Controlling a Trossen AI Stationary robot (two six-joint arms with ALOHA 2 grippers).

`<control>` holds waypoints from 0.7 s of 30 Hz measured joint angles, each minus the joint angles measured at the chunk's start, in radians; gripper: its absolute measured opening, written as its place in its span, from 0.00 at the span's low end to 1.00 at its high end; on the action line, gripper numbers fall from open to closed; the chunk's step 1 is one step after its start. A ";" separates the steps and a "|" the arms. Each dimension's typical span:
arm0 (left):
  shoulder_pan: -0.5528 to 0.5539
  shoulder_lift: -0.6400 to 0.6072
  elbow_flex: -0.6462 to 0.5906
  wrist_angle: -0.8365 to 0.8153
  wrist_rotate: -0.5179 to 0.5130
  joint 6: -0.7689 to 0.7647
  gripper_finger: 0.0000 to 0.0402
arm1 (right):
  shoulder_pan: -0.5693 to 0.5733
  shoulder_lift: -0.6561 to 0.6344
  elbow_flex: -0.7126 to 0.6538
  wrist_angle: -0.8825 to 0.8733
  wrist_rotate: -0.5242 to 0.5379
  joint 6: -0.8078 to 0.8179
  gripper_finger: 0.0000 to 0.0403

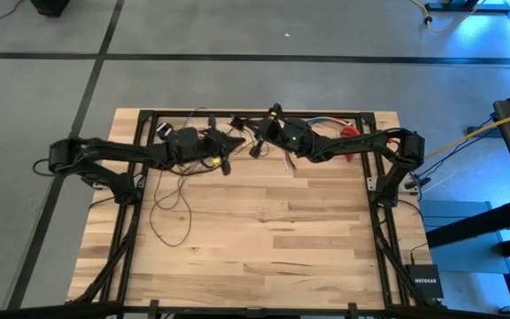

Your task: Coiling cords

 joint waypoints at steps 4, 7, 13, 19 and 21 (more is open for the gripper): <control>0.002 0.065 0.000 0.056 -0.001 -0.024 0.02 | 0.001 0.000 0.006 0.001 -0.021 0.038 0.01; 0.001 0.099 0.001 0.085 -0.004 -0.025 0.02 | 0.000 0.000 0.005 0.003 -0.025 0.047 0.01; 0.002 0.129 0.001 0.098 -0.022 -0.021 0.02 | 0.001 0.000 0.005 0.036 -0.042 0.066 0.01; 0.002 0.152 0.002 0.098 -0.035 -0.018 0.02 | 0.001 -0.010 0.004 0.047 -0.070 0.078 0.01; 0.002 0.153 0.002 0.094 -0.042 -0.017 0.02 | 0.001 -0.016 0.004 0.045 -0.070 0.078 0.01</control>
